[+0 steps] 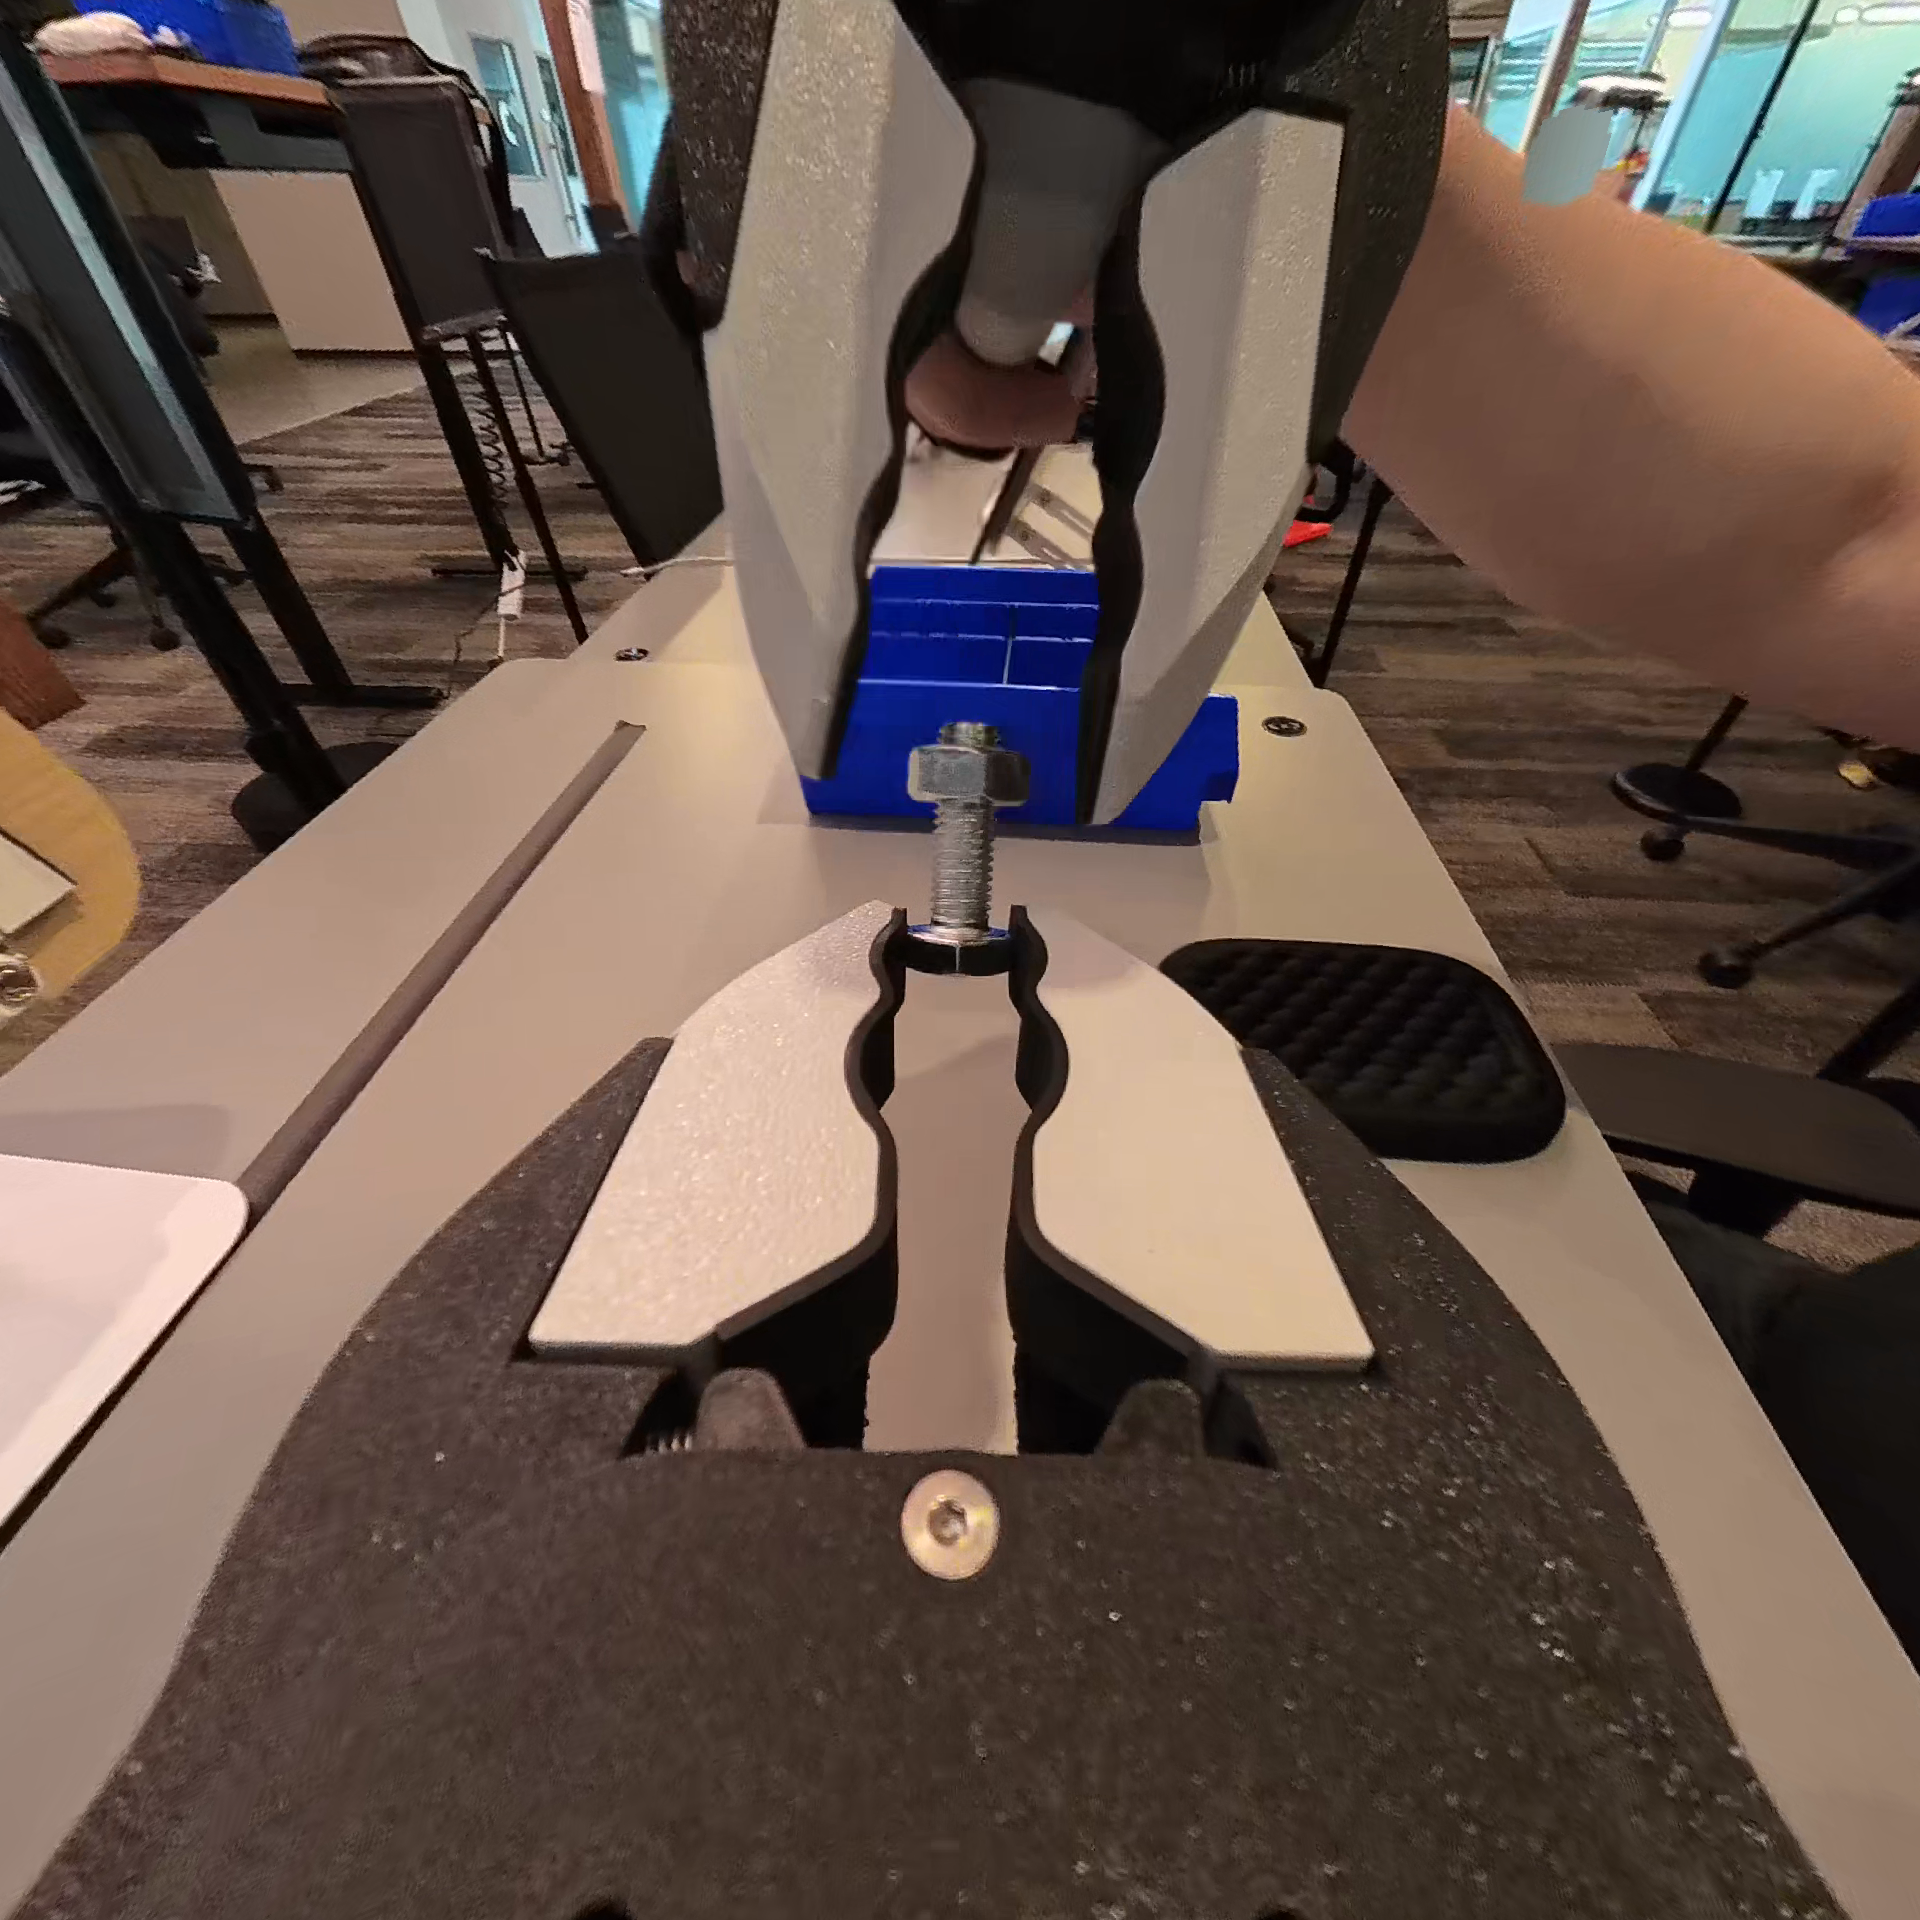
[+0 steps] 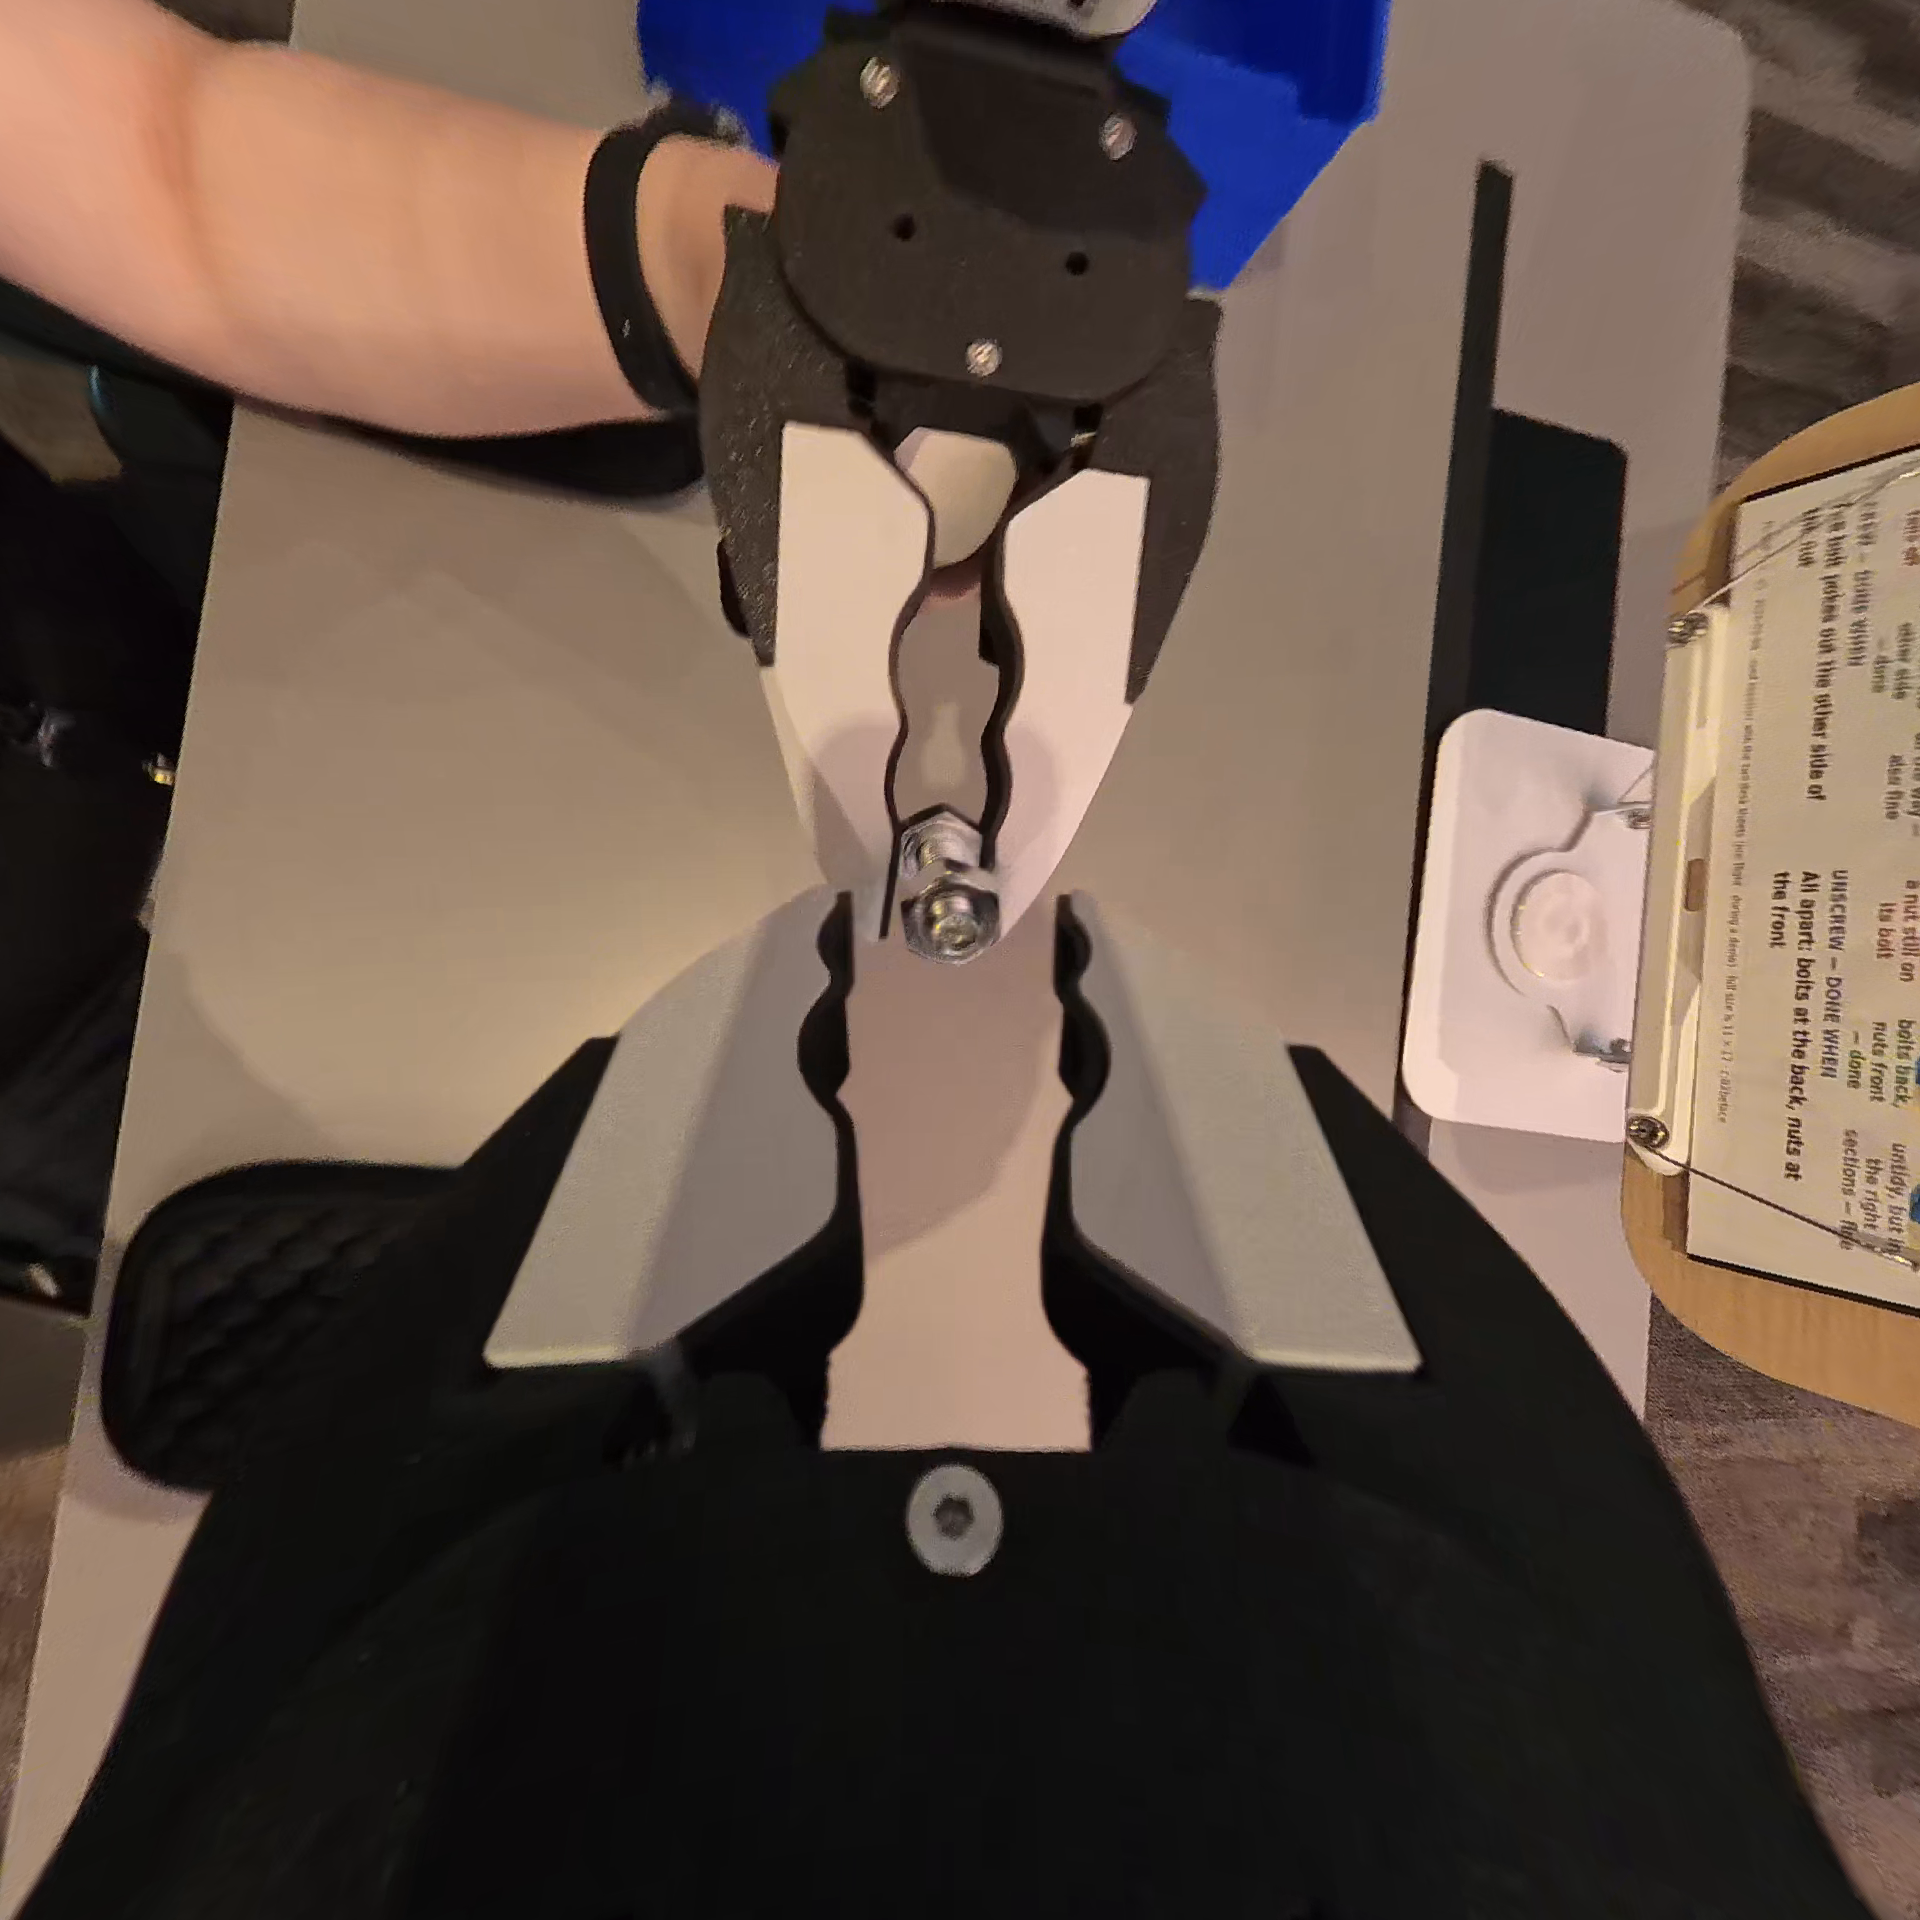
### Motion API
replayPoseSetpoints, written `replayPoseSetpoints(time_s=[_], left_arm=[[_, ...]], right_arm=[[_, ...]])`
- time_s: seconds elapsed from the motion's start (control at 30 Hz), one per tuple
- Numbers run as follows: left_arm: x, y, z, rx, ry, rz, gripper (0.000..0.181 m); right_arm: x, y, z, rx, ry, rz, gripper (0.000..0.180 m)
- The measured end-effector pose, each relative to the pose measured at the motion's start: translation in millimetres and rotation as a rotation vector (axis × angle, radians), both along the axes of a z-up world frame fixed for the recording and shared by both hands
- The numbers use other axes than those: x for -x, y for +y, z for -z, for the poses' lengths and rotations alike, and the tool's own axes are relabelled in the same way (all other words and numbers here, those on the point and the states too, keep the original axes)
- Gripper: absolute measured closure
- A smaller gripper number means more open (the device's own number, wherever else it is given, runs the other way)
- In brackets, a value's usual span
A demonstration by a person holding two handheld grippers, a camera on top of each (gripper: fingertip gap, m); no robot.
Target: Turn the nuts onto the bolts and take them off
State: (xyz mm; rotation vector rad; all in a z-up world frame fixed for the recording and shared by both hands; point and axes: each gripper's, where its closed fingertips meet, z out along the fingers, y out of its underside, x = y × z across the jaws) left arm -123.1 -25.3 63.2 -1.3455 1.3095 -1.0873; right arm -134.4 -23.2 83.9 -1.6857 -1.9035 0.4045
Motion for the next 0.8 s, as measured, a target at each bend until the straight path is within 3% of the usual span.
replayPoseSetpoints(time_s=[0.17, 0.33, 0.4, 0.5, 0.8], left_arm=[[7.3, 26.1, -11.3, -0.074, -0.048, -0.193, 0.162], [17.7, 51.7, -18.8, -0.203, -0.045, -0.434, 0.162], [18.7, 54.3, -20.9, -0.242, -0.042, -0.48, 0.162], [17.5, 54.5, -21.9, -0.272, -0.041, -0.508, 0.163], [16.2, 56.4, -20.5, -0.31, -0.03, -0.538, 0.162]], right_arm=[[6.7, 25.5, -28.4, 0.043, 0.232, 0.253, 0.135], [6.4, 43.1, -40.0, 0.301, 0.391, 0.58, 0.124], [8.3, 45.0, -38.6, 0.407, 0.421, 0.676, 0.127], [9.4, 50.4, -32.4, 0.43, 0.403, 0.748, 0.127], [16.1, 44.2, -19.3, 0.479, 0.319, 0.77, 0.159]])
